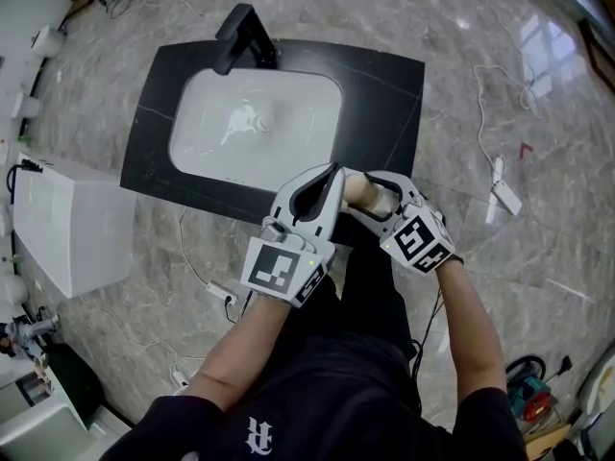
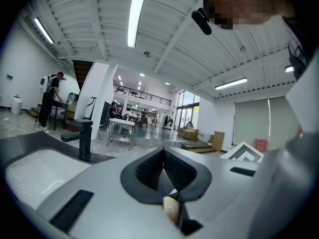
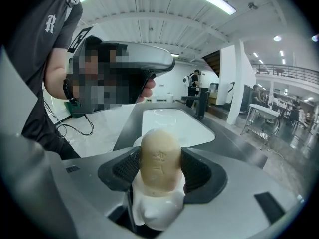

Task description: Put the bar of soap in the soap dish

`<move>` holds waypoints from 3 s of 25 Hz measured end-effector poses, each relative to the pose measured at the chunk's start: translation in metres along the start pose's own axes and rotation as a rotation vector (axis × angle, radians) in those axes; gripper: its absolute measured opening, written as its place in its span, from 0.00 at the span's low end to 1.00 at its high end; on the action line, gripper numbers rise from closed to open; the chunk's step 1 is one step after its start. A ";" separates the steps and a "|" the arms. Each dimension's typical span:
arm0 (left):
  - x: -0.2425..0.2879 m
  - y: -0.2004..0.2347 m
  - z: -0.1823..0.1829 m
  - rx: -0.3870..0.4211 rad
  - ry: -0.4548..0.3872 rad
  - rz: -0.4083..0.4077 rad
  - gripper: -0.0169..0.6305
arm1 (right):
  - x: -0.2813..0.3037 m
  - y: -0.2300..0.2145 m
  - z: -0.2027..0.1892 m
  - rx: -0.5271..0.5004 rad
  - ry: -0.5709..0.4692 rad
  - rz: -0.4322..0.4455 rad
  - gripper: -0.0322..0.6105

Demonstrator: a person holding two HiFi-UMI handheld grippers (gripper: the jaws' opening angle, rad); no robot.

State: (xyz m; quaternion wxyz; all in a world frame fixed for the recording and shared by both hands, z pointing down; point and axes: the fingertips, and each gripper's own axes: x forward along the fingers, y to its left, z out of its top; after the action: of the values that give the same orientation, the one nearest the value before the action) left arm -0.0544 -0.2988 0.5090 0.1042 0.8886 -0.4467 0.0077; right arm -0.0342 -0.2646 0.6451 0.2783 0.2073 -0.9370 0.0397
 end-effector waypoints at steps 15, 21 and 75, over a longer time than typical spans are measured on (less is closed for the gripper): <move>-0.006 0.006 0.028 -0.028 0.041 0.014 0.04 | 0.013 0.000 -0.015 -0.005 0.193 0.037 0.46; -0.008 0.006 0.034 -0.031 0.070 0.011 0.04 | 0.008 0.002 -0.010 0.009 0.203 0.042 0.46; -0.108 -0.101 0.193 0.099 -0.115 -0.119 0.04 | -0.207 0.047 0.285 0.230 -0.502 -0.302 0.06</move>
State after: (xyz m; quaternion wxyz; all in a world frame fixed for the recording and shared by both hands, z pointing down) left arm -0.0542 -0.1923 0.2910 0.0347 0.9166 -0.3974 -0.0273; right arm -0.0405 -0.1998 0.2956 0.0160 0.3778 -0.9243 0.0511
